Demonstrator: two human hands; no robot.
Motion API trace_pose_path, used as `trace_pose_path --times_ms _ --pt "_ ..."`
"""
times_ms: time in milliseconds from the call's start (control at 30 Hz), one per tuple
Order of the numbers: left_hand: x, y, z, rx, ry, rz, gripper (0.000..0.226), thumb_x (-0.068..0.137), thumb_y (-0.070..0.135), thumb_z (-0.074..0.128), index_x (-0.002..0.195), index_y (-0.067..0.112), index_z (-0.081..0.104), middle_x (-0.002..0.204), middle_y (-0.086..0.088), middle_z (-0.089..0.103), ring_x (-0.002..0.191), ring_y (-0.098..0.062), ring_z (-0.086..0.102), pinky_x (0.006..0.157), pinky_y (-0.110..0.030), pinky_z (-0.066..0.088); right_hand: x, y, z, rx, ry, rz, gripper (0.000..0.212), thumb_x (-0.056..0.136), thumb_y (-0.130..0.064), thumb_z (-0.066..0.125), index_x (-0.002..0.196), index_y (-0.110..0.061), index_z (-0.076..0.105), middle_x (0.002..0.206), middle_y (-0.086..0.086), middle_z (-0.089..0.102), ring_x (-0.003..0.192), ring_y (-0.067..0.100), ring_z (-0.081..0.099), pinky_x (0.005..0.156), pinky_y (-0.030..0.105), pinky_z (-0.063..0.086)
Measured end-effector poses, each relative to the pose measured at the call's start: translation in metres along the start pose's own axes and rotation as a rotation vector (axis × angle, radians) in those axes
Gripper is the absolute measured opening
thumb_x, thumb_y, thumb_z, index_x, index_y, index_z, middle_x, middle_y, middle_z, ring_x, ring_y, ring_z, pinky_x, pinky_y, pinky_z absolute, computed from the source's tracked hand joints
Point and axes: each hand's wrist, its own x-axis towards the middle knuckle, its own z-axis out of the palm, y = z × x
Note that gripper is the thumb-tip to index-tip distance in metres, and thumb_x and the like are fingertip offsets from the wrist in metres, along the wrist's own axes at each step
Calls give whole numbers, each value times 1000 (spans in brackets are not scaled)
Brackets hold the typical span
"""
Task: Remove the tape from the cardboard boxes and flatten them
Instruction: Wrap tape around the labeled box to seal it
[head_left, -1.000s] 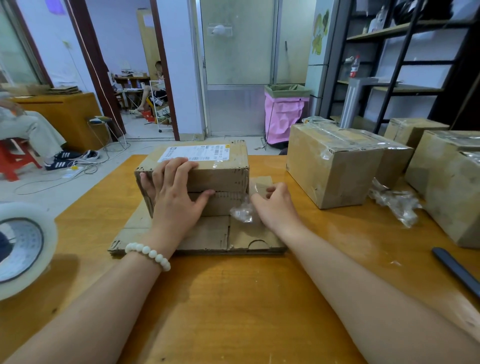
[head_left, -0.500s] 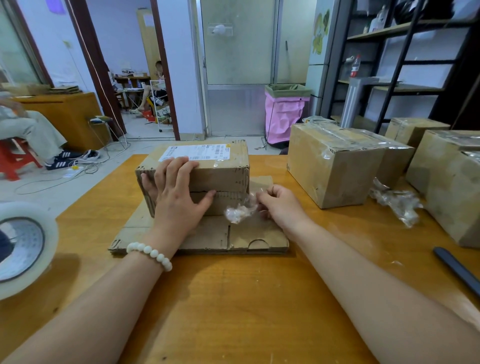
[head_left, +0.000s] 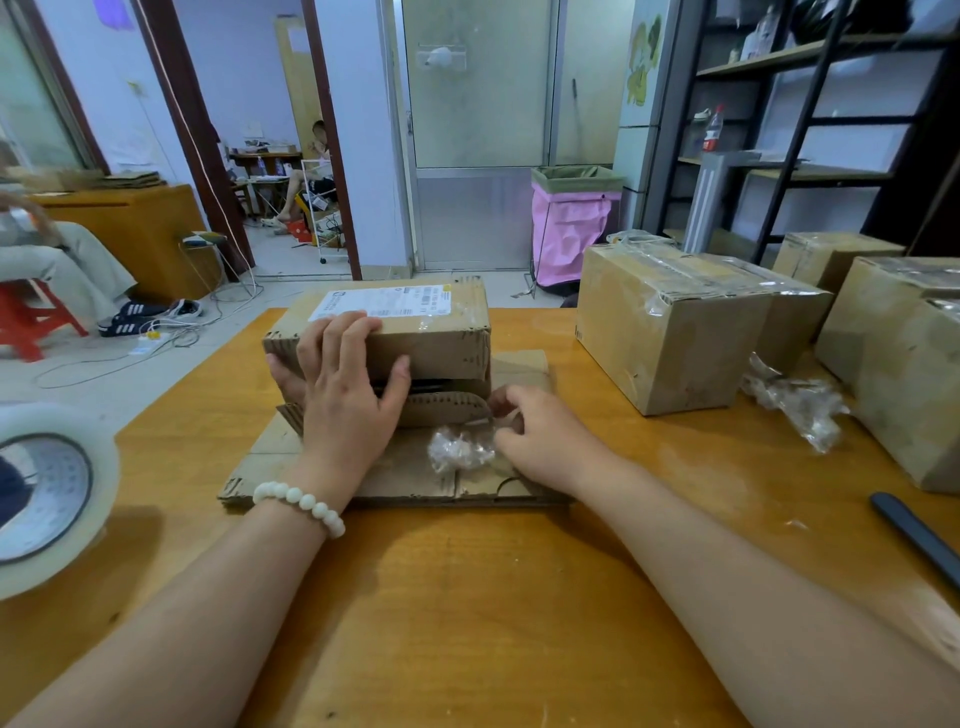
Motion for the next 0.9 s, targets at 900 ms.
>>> trace_pose_path --times_ms 900 --pt "2 -1 -3 319 34 283 105 62 49 81 147 22 26 143 -14 21 132 -36 20 109 -62 10 7 1 -13 1255 -121 188 52 86 9 51 130 -11 31 116 18 61 96 26 66 87 42 53"
